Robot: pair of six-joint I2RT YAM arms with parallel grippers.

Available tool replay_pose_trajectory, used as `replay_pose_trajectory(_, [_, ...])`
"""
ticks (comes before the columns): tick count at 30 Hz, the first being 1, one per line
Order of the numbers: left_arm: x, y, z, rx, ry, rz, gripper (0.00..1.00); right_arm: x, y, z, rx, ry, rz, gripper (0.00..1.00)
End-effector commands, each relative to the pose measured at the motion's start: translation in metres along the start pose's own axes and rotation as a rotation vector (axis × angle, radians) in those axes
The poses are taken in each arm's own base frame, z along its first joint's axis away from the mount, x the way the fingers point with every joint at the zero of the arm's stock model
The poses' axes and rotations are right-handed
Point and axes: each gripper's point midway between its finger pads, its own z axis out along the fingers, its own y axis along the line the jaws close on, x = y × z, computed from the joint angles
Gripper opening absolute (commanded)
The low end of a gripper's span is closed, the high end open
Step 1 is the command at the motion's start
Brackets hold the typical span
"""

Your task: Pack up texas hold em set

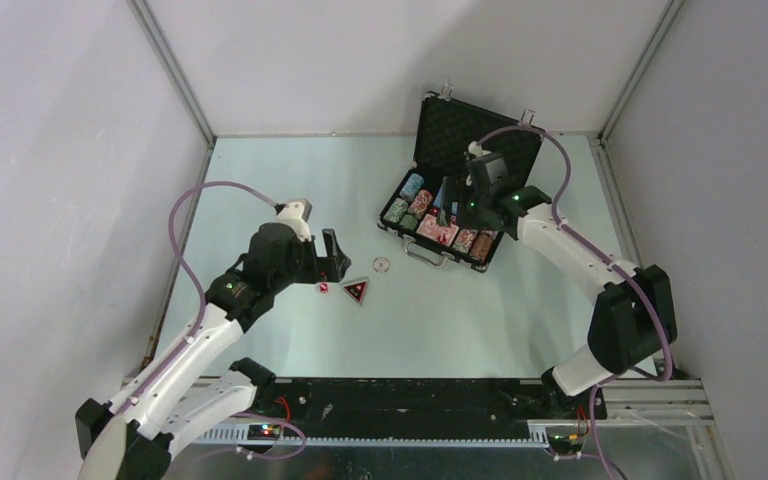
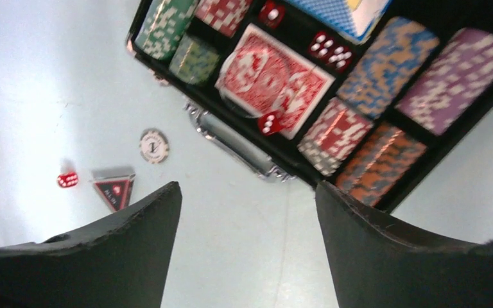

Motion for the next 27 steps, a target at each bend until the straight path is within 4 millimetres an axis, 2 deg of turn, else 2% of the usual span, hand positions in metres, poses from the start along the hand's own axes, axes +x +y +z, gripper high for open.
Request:
replay_pose_trajectory(1, [-0.014, -0.01, 0.0, 0.041, -0.044, -0.017, 0.98, 0.013, 0.021, 0.006, -0.023, 0.034, 0.073, 0.76])
replay_pose_trajectory(7, [-0.014, -0.01, -0.003, 0.044, -0.052, -0.006, 0.98, 0.029, 0.034, 0.016, 0.006, 0.077, 0.042, 0.7])
replay_pose_trajectory(10, [-0.014, -0.009, -0.004, 0.043, -0.051, 0.005, 0.98, 0.034, 0.04, 0.019, 0.029, 0.091, 0.0, 0.7])
replay_pose_trajectory(18, [-0.015, -0.007, -0.006, 0.039, -0.048, 0.06, 0.98, 0.063, 0.052, 0.026, 0.062, 0.147, -0.046, 0.69])
replay_pose_trajectory(23, [-0.013, -0.004, -0.007, 0.029, -0.046, 0.085, 0.98, 0.063, 0.049, 0.03, 0.097, 0.15, -0.028, 0.68])
replay_pose_trajectory(27, [-0.011, -0.002, -0.006, 0.023, -0.045, 0.092, 0.98, 0.053, 0.047, 0.035, 0.151, 0.146, -0.031, 0.63])
